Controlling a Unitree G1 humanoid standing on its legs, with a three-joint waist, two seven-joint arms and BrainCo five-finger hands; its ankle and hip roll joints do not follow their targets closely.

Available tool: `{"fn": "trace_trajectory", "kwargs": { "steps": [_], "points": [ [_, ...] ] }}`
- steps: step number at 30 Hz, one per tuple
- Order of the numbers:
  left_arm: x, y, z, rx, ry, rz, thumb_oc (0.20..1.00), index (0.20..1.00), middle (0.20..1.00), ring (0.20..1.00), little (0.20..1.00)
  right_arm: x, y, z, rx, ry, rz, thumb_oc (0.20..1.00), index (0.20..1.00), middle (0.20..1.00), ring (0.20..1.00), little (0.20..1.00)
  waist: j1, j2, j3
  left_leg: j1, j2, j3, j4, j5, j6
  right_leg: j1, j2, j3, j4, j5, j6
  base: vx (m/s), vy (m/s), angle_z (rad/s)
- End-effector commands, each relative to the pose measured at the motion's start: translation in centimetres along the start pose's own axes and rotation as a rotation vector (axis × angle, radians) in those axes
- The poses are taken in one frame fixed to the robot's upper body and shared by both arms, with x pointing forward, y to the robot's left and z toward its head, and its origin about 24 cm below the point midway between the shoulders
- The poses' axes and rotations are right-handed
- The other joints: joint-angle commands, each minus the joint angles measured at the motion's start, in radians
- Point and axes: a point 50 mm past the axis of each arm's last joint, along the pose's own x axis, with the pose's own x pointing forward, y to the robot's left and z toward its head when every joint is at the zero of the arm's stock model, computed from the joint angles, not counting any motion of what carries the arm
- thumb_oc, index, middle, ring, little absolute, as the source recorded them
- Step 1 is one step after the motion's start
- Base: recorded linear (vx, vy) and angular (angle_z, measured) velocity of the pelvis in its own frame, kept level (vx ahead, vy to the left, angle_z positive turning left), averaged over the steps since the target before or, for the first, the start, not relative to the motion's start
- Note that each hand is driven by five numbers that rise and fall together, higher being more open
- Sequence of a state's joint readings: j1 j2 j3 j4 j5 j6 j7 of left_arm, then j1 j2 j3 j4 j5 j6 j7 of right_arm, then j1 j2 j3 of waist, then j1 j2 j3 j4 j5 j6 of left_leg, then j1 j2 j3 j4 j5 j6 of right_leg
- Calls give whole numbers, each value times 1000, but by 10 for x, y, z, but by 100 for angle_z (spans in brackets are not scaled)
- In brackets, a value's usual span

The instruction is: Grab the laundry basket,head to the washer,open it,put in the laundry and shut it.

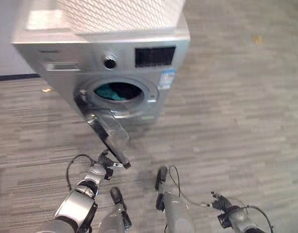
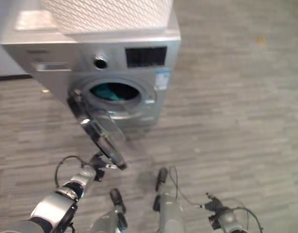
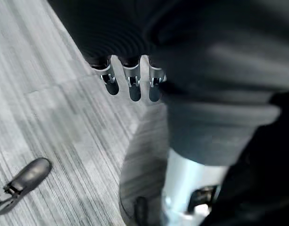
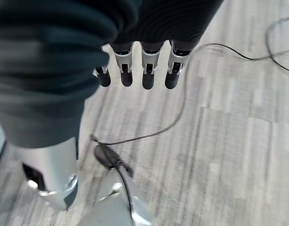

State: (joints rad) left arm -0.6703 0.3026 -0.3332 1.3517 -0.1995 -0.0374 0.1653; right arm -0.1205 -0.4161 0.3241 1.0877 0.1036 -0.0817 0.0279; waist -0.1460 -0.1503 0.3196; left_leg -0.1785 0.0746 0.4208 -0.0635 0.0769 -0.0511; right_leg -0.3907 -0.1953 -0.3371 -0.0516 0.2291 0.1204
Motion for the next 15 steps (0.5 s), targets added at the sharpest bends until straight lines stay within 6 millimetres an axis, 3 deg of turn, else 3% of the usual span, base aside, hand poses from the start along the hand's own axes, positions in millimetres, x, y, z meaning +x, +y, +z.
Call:
{"fn": "trace_trajectory", "kwargs": {
  "steps": [1, 2, 6, 10, 12, 13, 15],
  "points": [
    [3, 7, 57, -58, -145, 39, 1000, 1000, 1000, 1000, 1000, -3, -15, 3, -58, -25, -19, 1000, 1000, 1000, 1000, 1000, -22, 17, -8, -40, 103, -126, -24, 57, -73, 79, -37, 88, -23, 13, 89, 90, 22, -17],
    [3, 15, 83, -58, -208, 69, 1000, 1000, 1000, 1000, 1000, -3, -16, 7, -52, -48, -20, 1000, 1000, 1000, 1000, 1000, -41, 10, -3, -51, 109, -114, -24, 57, -76, 52, -32, 109, -22, 19, 89, 31, -5, -28],
    [-2, 40, 126, -83, -317, 132, 1000, 1000, 1000, 1000, 1000, -5, -13, 5, -44, -67, 4, 1000, 1000, 1000, 1000, 1000, -81, -6, -6, -56, 120, -77, -24, 52, -86, 10, -18, 146, -25, 30, 93, 45, -19, -21],
    [-11, 69, 163, -78, -411, 208, 1000, 1000, 1000, 1000, 1000, -6, -7, 13, -31, -116, 29, 1000, 1000, 1000, 1000, 1000, -111, -13, -11, -58, 134, -33, -24, 51, -96, -28, -1, 183, -28, 37, 92, 58, -31, -46],
    [-13, 76, 167, -81, -419, 225, 1000, 1000, 1000, 1000, 1000, -6, -6, 15, -26, -126, 36, 1000, 1000, 1000, 1000, 1000, -115, -16, -11, -61, 138, -25, -24, 53, -99, -38, 3, 188, -28, 38, 92, 42, -34, -40],
    [-22, 96, 190, -74, -480, 287, 1000, 1000, 1000, 1000, 1000, -6, -4, 17, -6, -141, 40, 1000, 1000, 1000, 1000, 1000, -127, -19, -11, -72, 143, -14, -24, 54, -103, -60, 14, 201, -30, 40, 93, 58, -46, -45],
    [-31, 119, 204, -84, -520, 348, 1000, 1000, 1000, 1000, 1000, -7, -2, 17, -1, -152, 52, 1000, 1000, 1000, 1000, 1000, -138, -23, -10, -82, 149, -2, -24, 56, -108, -81, 22, 212, -32, 45, 94, 64, -47, -38]
  ]
}}
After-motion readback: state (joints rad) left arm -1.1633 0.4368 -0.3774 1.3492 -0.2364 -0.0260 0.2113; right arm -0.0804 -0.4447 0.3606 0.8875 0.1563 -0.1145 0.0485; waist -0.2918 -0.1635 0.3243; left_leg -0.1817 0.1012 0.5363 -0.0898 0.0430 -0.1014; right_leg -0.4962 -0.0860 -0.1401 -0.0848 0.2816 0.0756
